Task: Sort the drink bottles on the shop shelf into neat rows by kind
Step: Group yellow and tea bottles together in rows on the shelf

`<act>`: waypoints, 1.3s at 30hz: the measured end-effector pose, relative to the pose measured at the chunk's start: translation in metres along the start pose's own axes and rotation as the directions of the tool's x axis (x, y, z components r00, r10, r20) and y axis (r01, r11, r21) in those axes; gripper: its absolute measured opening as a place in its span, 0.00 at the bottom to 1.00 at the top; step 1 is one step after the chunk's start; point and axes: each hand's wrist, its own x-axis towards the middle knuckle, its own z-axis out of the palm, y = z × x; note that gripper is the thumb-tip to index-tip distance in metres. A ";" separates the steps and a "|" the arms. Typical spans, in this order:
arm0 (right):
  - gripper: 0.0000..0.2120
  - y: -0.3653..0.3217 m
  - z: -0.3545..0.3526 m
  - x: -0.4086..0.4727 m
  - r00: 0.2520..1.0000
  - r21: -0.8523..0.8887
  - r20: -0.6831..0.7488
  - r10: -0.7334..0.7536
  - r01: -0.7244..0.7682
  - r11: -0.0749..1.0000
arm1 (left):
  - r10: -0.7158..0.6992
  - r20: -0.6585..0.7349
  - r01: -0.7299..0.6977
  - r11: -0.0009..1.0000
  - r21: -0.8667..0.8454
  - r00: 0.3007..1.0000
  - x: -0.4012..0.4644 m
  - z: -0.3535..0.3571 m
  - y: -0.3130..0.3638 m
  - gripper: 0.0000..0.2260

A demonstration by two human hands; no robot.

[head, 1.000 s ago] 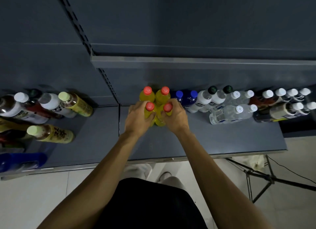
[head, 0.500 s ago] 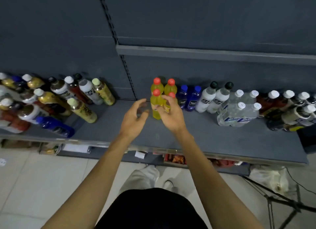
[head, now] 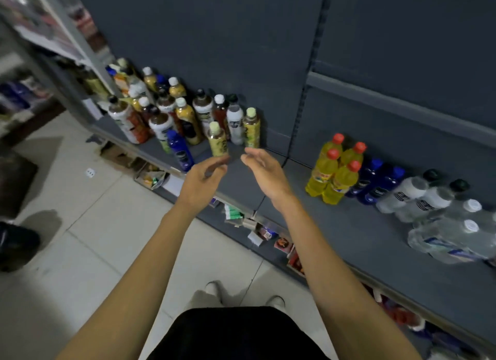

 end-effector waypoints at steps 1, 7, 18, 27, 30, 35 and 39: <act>0.17 -0.004 0.012 0.003 0.999 -0.017 0.039 -0.003 0.004 1.000 | -0.013 -0.020 0.013 1.000 0.006 1.000 -0.007 -0.011 -0.010 0.12; 0.15 -0.032 0.106 0.035 0.992 -0.070 0.109 -0.066 0.073 0.995 | -0.128 -0.154 0.111 0.987 -0.115 0.980 -0.037 -0.076 -0.064 0.13; 0.12 -0.069 0.265 0.091 0.970 -0.123 0.240 -0.047 0.079 0.989 | -0.220 -0.240 0.170 0.963 -0.212 0.946 -0.026 -0.234 -0.143 0.13; 0.10 -0.067 0.285 0.169 0.989 -0.131 0.143 -0.035 0.055 0.990 | -0.181 -0.181 0.139 0.965 -0.223 0.967 0.072 -0.280 -0.169 0.13; 0.12 -0.070 0.293 0.215 0.992 -0.087 0.125 -0.035 0.046 0.995 | -0.142 -0.141 0.115 0.977 -0.181 0.980 0.119 -0.295 -0.179 0.13; 0.14 -0.093 0.322 0.305 0.995 0.019 0.098 -0.021 0.019 1.000 | -0.125 -0.114 0.115 0.989 -0.090 0.986 0.204 -0.342 -0.181 0.16; 0.12 -0.115 0.341 0.374 0.991 -0.004 0.123 -0.041 0.042 0.999 | -0.126 -0.130 0.125 0.992 -0.017 0.983 0.265 -0.370 -0.181 0.17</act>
